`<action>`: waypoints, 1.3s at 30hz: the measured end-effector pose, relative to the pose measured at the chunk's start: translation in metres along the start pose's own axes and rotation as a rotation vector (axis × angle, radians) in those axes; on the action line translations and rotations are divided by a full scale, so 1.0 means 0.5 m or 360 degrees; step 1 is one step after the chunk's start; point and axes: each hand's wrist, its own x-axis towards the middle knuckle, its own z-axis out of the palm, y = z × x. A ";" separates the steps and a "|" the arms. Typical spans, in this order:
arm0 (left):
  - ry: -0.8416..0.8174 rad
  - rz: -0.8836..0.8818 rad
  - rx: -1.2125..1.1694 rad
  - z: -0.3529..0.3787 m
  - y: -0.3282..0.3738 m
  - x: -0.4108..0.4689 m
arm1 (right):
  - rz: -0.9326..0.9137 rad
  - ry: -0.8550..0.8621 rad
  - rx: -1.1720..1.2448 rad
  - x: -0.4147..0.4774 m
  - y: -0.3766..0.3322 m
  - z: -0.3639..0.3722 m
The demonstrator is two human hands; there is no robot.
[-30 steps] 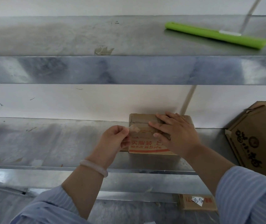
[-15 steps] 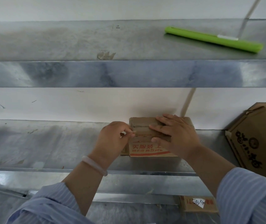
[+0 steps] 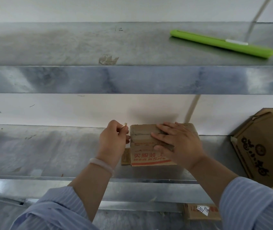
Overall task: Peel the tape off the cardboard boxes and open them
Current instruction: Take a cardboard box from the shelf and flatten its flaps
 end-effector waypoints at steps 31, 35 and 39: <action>-0.0933 -0.0284 -0.0116 -0.025 0.009 0.030 | -0.0109 0.0264 0.0187 -0.044 -0.015 -0.015; -0.0970 -0.0427 -0.0233 -0.032 0.013 0.033 | -0.0021 0.0271 0.0280 -0.042 -0.021 -0.011; -0.1051 -0.0600 -0.0322 -0.044 0.012 0.047 | -0.0017 0.0287 0.0352 -0.036 -0.023 -0.009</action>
